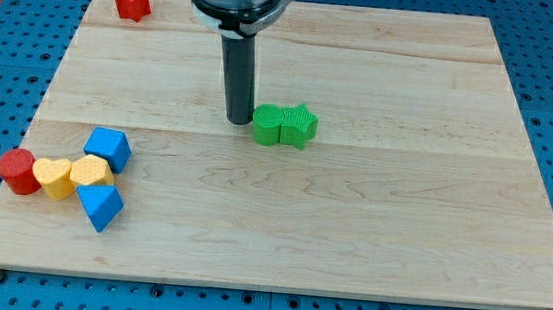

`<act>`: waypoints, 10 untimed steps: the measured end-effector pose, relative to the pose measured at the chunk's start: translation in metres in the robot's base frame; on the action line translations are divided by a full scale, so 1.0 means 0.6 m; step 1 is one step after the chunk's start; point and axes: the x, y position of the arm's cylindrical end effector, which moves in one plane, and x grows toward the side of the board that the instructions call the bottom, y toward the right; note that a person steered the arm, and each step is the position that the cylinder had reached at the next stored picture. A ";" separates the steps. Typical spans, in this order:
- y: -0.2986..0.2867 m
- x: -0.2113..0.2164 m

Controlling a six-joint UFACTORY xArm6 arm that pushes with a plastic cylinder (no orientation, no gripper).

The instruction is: Separate the green blocks

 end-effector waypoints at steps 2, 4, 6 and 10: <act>0.122 0.008; 0.074 0.096; 0.213 0.026; 0.066 0.106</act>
